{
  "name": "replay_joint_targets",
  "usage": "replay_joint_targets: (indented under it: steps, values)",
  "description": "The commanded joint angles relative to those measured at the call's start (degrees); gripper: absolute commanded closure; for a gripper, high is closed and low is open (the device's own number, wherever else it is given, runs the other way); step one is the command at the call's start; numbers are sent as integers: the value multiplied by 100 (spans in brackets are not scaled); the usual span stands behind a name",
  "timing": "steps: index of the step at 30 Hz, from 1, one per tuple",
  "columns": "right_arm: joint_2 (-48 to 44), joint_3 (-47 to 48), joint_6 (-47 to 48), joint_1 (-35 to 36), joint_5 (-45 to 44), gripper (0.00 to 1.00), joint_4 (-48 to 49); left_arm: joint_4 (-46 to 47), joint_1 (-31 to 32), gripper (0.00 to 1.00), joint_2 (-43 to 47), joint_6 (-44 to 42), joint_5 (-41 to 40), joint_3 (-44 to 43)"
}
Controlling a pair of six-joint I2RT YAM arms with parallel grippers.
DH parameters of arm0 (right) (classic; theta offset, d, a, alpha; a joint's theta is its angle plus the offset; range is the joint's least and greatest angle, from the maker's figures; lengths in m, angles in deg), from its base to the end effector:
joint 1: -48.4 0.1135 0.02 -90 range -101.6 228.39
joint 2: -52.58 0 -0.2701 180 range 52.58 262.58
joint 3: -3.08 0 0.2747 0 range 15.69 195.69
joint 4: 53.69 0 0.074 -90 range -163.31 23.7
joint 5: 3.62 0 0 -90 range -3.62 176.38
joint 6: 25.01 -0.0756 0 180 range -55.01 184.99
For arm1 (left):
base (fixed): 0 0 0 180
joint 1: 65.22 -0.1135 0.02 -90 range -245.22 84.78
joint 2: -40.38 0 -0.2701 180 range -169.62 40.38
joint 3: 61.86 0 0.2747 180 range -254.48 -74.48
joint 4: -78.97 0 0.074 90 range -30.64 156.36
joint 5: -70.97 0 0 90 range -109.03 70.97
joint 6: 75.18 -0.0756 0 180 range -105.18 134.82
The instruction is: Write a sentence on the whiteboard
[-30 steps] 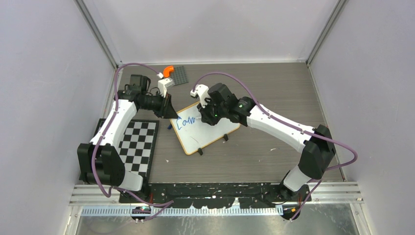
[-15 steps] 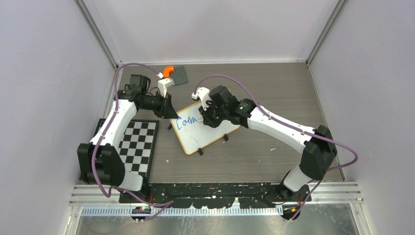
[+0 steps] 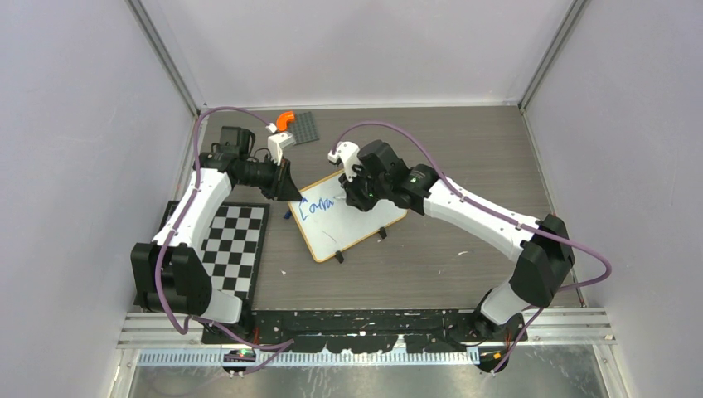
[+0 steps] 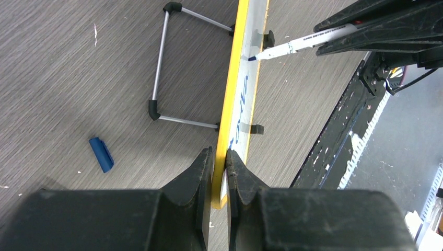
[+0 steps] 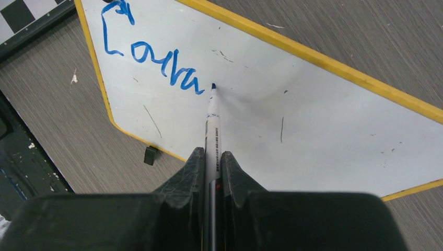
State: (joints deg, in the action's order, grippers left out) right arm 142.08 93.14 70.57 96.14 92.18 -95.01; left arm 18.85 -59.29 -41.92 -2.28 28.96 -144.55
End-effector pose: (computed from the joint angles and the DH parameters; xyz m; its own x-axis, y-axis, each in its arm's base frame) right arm 0.2669 0.3051 0.2889 -0.3604 -0.5405 -0.7603 -0.8267 0.5625 -0.0080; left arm 0.3138 -0.0891 0.2754 -0.6912 0.2696 -0.6705 0.6747 0.5730 -0.4651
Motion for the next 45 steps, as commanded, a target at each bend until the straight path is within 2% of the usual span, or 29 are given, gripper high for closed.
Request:
replay_joint_targets:
  steps: [1, 15, 36, 45]
  values:
    - [-230, 261, -33, -42, -223, 100, 196, -49, 22, 100, 100, -87, -81, -141]
    - [88, 527, -93, -31, -109, 100, 220, -48, 22, 100, 118, -117, -97, -121]
    - [-23, -64, 110, 24, -117, 100, 95, -83, 22, 100, 98, -142, -97, -146]
    - [39, 379, 169, -32, -308, 100, 94, -66, 22, 100, 76, -110, -79, -161]
